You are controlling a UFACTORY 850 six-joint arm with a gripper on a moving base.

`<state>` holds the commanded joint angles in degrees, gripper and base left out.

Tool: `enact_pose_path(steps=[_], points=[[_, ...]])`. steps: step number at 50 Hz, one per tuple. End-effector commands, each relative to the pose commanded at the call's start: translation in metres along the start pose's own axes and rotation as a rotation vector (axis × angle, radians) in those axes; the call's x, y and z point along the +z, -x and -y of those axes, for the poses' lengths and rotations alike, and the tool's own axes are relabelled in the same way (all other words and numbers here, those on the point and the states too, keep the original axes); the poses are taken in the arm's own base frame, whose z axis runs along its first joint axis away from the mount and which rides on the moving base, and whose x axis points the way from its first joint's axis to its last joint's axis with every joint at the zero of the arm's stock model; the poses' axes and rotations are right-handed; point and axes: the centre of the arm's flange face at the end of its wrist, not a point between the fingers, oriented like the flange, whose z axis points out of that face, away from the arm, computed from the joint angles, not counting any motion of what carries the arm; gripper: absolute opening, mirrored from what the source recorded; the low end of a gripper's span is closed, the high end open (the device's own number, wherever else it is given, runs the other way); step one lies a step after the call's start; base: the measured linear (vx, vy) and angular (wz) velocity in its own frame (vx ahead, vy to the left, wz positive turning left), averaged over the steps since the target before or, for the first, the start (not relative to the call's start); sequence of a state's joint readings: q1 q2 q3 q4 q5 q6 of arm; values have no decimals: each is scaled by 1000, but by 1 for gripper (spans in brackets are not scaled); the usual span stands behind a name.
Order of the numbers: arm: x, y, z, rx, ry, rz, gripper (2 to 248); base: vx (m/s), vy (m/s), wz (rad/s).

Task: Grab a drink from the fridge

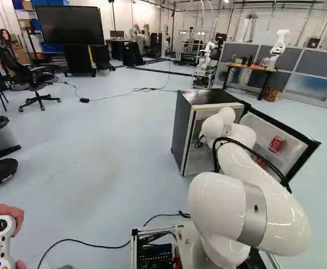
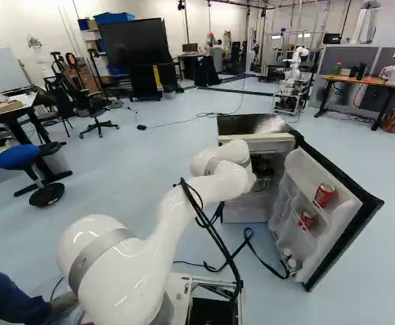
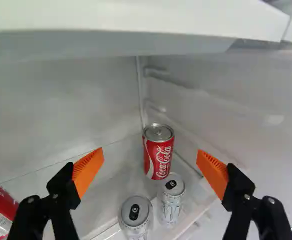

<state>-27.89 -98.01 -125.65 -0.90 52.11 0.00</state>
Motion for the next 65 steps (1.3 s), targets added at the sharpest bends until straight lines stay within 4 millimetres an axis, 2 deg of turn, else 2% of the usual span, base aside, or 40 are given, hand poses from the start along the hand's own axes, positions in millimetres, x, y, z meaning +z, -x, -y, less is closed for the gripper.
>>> enact_pose_path(steps=[65], points=[[0,0,0,0,1,-1,247,0,0,0]])
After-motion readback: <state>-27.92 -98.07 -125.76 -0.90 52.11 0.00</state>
